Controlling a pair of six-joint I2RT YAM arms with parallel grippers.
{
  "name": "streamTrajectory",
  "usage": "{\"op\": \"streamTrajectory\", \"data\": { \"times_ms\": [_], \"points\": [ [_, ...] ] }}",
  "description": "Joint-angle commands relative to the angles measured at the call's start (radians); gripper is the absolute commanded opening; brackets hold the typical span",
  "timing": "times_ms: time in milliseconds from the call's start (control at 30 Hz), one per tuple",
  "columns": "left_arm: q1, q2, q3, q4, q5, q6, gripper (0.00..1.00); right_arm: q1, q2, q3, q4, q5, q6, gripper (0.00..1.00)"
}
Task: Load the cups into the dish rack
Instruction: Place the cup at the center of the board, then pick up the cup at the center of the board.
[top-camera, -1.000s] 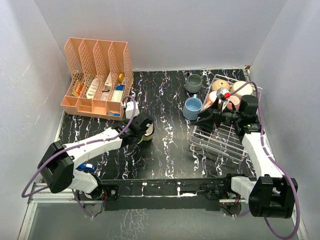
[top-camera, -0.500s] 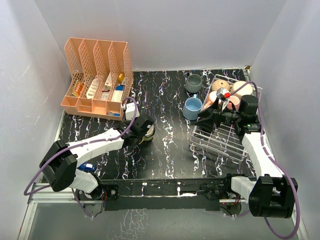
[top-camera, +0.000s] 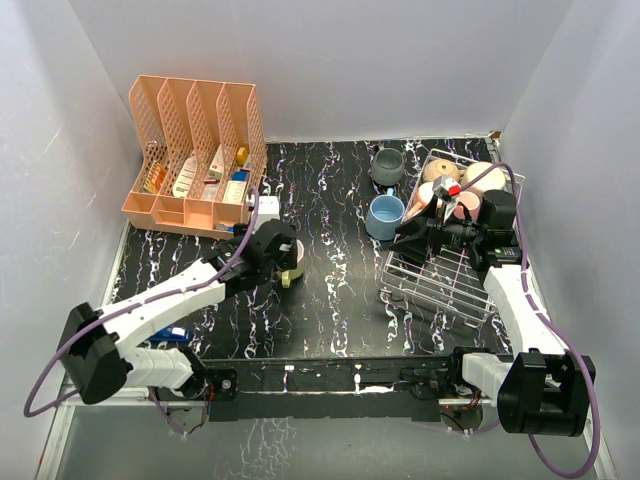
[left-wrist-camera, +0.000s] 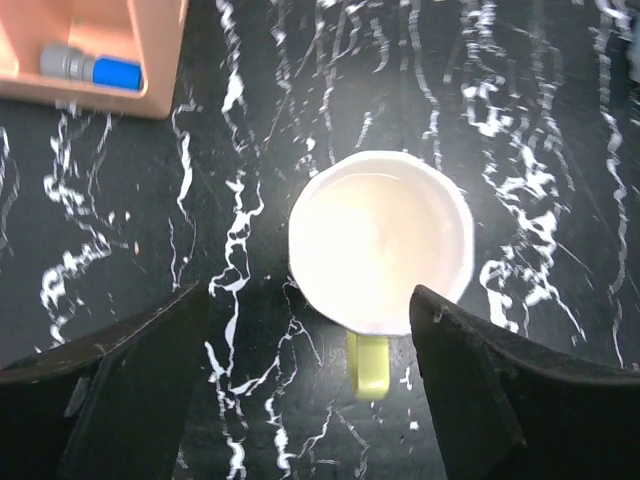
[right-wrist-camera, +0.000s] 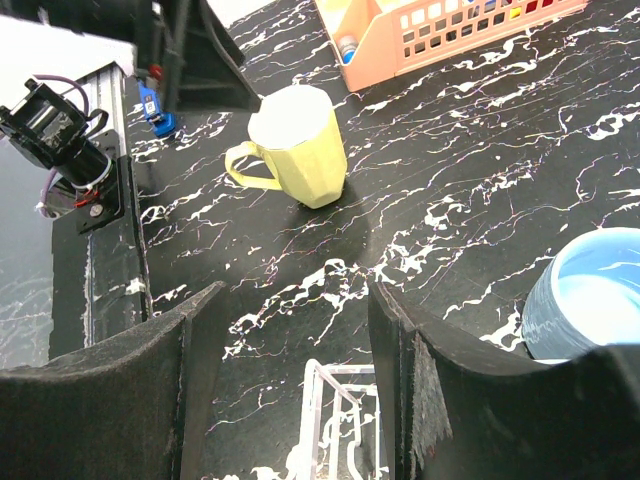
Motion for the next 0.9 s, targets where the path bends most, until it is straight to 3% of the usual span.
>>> {"op": "streamTrajectory", "data": {
  "times_ms": [0,200,367,700,867],
  "points": [
    [0.033,-0.091,0.1,-0.046,0.153,0.333,0.81,-0.006,-0.001,0.001,0.032,-0.007,-0.013,0.59],
    [0.28,0.011,0.236,-0.189,0.583,0.46,0.73,-0.004,0.002,0.001,0.028,-0.01,-0.023,0.59],
    [0.329,0.195,0.343,-0.281,0.751,0.538,0.61,-0.005,0.01,0.001,0.022,-0.007,-0.031,0.59],
    [0.366,0.281,0.376,-0.277,0.777,0.568,0.54,-0.009,0.02,0.003,0.015,-0.004,-0.038,0.59],
    [0.38,0.316,0.353,-0.241,0.79,0.569,0.41,-0.01,0.019,0.001,0.015,0.0,-0.039,0.59]
  ]
}}
